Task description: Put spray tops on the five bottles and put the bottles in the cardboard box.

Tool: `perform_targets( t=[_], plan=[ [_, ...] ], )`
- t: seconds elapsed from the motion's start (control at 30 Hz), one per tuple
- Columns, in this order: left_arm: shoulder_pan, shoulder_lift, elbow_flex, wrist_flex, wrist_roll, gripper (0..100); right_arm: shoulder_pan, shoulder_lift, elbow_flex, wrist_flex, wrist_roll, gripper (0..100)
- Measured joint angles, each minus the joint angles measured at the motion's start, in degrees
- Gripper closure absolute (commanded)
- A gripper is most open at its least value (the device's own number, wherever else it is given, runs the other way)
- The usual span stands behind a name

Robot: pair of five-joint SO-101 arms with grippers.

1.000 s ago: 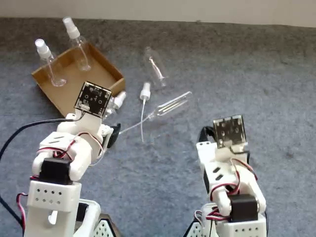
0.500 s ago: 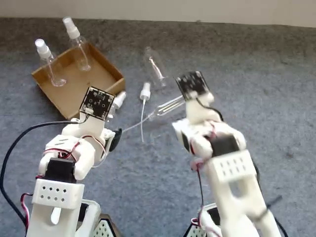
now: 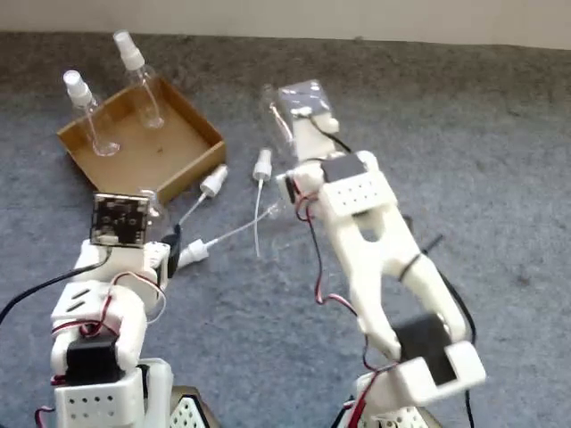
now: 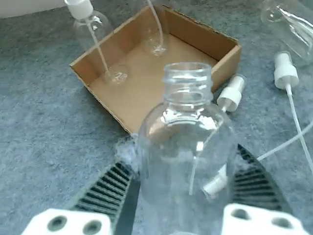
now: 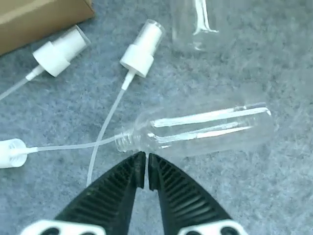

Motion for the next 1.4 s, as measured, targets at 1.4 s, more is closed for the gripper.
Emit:
perform_targets(
  t=[1.4],
  plan=[
    [-6.15, -1.05, 5.01, -6.59, 0.97, 85, -5.27, 65.32, -83.6, 26.73, -9.85, 90.3]
  ],
)
